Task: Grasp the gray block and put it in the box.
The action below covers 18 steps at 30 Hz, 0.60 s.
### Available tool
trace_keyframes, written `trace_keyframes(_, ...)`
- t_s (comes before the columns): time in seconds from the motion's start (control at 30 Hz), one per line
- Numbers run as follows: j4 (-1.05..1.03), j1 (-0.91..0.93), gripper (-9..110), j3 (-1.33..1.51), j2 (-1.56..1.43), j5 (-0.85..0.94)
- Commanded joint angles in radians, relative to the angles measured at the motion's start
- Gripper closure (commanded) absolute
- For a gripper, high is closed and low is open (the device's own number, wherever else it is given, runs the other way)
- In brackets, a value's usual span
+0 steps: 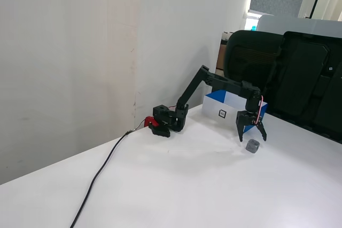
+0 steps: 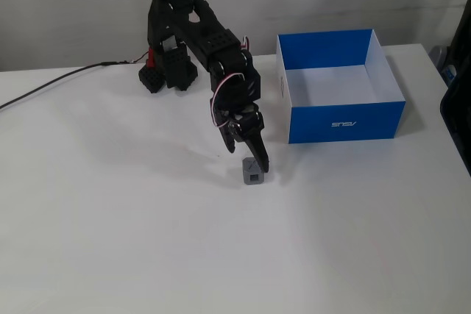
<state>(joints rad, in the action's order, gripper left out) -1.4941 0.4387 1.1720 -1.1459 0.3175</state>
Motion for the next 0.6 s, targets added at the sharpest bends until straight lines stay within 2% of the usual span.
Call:
trace_keyframes(0.0,0.017,-0.005,60,-0.097,0.009,0.012)
trace_keyframes(0.3,0.025,-0.006,61,-0.126,0.08,0.012)
trace_keyframes(0.57,0.028,-0.003,70,-0.126,0.103,0.012)
